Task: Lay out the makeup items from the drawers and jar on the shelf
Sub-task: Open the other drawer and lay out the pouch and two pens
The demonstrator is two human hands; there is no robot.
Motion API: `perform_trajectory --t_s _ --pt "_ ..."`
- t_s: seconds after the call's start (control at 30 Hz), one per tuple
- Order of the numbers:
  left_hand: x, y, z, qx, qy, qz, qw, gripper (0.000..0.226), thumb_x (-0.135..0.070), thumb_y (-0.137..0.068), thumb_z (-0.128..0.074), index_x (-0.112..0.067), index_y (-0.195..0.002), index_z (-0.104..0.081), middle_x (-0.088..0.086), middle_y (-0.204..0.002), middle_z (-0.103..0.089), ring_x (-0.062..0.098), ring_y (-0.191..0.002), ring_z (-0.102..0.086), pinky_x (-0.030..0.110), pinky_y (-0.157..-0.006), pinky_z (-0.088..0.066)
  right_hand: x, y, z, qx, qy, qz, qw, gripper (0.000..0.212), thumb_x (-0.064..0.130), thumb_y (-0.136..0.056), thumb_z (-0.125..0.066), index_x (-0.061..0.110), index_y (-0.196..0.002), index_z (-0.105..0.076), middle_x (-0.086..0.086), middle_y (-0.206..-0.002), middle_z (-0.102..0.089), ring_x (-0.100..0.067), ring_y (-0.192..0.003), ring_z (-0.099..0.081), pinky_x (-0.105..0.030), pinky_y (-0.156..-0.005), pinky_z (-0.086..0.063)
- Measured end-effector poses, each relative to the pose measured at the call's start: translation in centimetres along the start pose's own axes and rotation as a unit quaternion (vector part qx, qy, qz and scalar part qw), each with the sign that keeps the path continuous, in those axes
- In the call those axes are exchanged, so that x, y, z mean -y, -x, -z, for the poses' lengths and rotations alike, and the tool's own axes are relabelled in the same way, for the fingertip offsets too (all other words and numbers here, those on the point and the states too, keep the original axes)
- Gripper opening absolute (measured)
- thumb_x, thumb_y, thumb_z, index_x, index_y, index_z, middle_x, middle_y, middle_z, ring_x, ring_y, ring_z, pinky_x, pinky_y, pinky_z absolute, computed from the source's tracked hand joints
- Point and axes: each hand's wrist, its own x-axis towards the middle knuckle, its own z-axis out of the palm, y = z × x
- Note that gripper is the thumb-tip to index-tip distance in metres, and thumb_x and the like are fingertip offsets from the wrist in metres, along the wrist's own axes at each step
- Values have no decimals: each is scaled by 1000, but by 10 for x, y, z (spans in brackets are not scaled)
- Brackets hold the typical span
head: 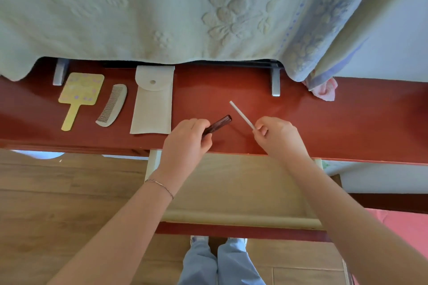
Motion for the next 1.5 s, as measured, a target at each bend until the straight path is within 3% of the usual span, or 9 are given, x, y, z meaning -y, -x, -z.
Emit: perform_trajectory --t_s 0.1,0.27,0.43,0.73,0.97,1.2,1.33,1.5 --pt "10 -17 -6 12 -44 -42 998 18 -6 -70 -72 -8 -86 -65 3 -68 -59 24 -63 -53 32 -48 -45 3 -33 5 -2 13 11 1000 10 16 -84 -59 9 -90 -65 -7 -83 -65 -26 -77 -59 -37 -73 -49" --pt "19 -39 -25 21 -54 -88 994 16 -6 -69 -73 -9 -84 -67 4 -72 -63 24 -66 -56 31 -56 -51 11 -79 -5 19 46 45 998 14 15 -87 -54 10 -93 -65 -7 -89 -65 -25 -86 -55 -28 -69 -38" --pt "29 -50 -44 32 -49 -95 994 14 -7 -72 -71 -8 -86 -68 5 -77 -65 26 -72 -57 35 -64 -53 23 -107 -26 28 47 96 994 14 14 -87 -55 11 -94 -66 -4 -85 -63 -23 -86 -48 -33 -70 -42" --pt "40 -62 -52 8 -67 -113 991 16 -11 -82 -59 -7 -95 -67 7 -88 -64 25 -79 -58 35 -71 -52 27 -131 -55 14 18 130 991 9 12 -80 -65 8 -88 -67 -10 -84 -59 -28 -82 -50 -28 -65 -34" --pt "42 -59 -55 12 -57 -105 993 23 -12 -85 -53 -5 -104 -65 8 -95 -65 26 -88 -57 36 -78 -52 23 -128 -56 14 20 137 990 21 16 -81 -66 9 -100 -65 -10 -95 -60 -28 -88 -51 -30 -71 -41" --pt "36 -53 -41 35 -86 -99 991 32 -13 -80 -62 -6 -111 -63 9 -102 -64 29 -99 -58 39 -82 -50 23 -110 -35 8 13 121 993 38 18 -82 -65 14 -118 -58 -6 -106 -62 -27 -100 -50 -38 -83 -46" --pt "28 -29 -29 21 -60 -102 993 29 -16 -84 -56 -7 -111 -63 7 -105 -63 26 -105 -56 38 -88 -48 14 -74 -21 -49 9 135 990 37 15 -78 -69 12 -114 -61 -6 -107 -64 -29 -102 -54 -39 -84 -49" --pt "21 19 -24 48 -51 -128 989 31 -21 -87 -49 -9 -113 -62 4 -109 -63 21 -113 -51 37 -91 -46 1 -8 -22 -30 42 178 983 33 24 -78 -63 12 -108 -64 -6 -106 -64 -28 -102 -59 -43 -81 -52"
